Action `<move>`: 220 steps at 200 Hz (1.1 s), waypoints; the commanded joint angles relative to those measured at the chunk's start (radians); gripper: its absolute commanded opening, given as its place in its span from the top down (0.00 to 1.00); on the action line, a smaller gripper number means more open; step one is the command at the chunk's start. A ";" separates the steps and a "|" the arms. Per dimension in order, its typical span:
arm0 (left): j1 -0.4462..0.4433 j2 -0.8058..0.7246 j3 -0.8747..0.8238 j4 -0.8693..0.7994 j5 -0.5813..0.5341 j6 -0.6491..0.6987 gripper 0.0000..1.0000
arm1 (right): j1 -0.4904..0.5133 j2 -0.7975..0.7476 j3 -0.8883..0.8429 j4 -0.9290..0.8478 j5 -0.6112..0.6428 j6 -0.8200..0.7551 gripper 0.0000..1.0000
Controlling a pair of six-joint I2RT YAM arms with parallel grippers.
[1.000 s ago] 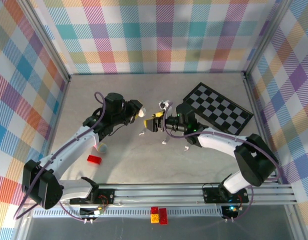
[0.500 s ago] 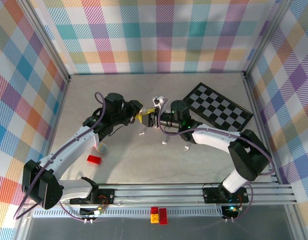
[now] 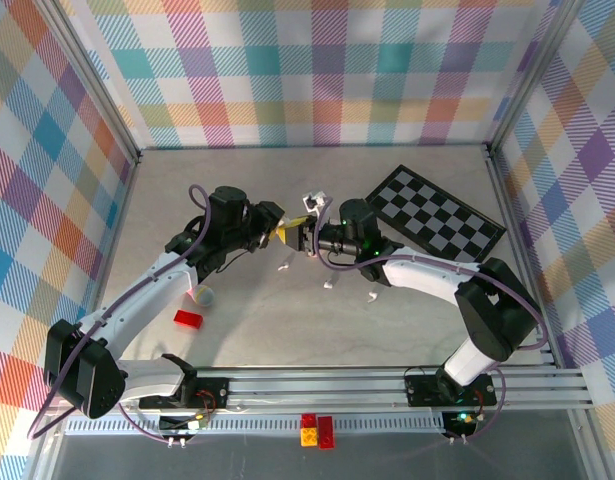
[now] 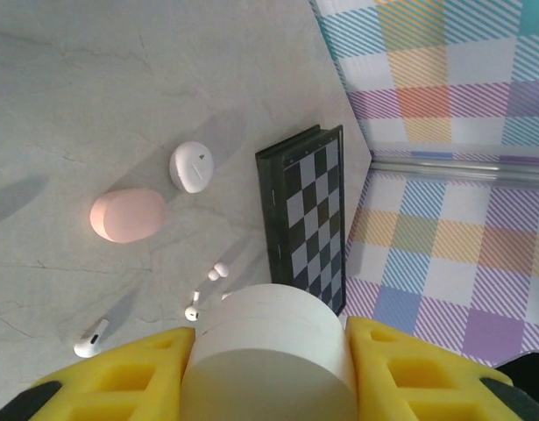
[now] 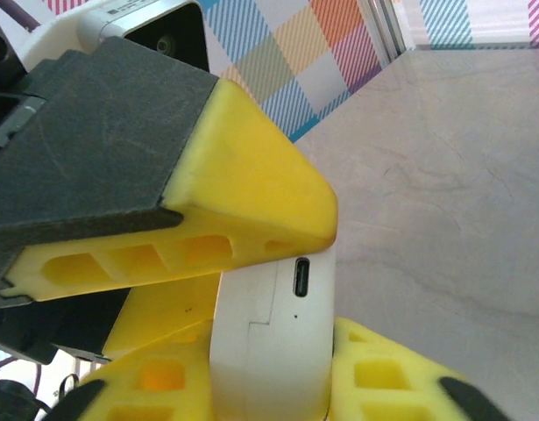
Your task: Insert the wireless bluetooth earbuds into the charging case
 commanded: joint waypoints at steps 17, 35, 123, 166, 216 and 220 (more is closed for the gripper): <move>-0.006 -0.016 -0.019 0.010 -0.005 0.020 0.31 | -0.006 -0.051 0.024 -0.037 -0.024 -0.034 0.89; -0.006 -0.028 -0.022 0.026 -0.040 0.055 0.08 | -0.013 -0.072 0.026 -0.077 -0.022 -0.064 0.91; -0.004 -0.130 -0.158 0.465 0.038 0.830 0.00 | -0.161 -0.206 0.000 -0.393 -0.348 -0.139 0.93; -0.004 -0.096 -0.246 0.656 0.426 1.287 0.00 | -0.251 -0.272 0.006 -0.567 -0.513 -0.175 0.91; -0.004 -0.001 -0.377 1.000 0.596 1.572 0.00 | -0.326 -0.321 -0.006 -0.634 -0.624 -0.164 0.93; -0.004 0.006 -0.370 0.987 0.621 1.592 0.00 | -0.328 -0.324 -0.004 -0.638 -0.642 -0.168 0.93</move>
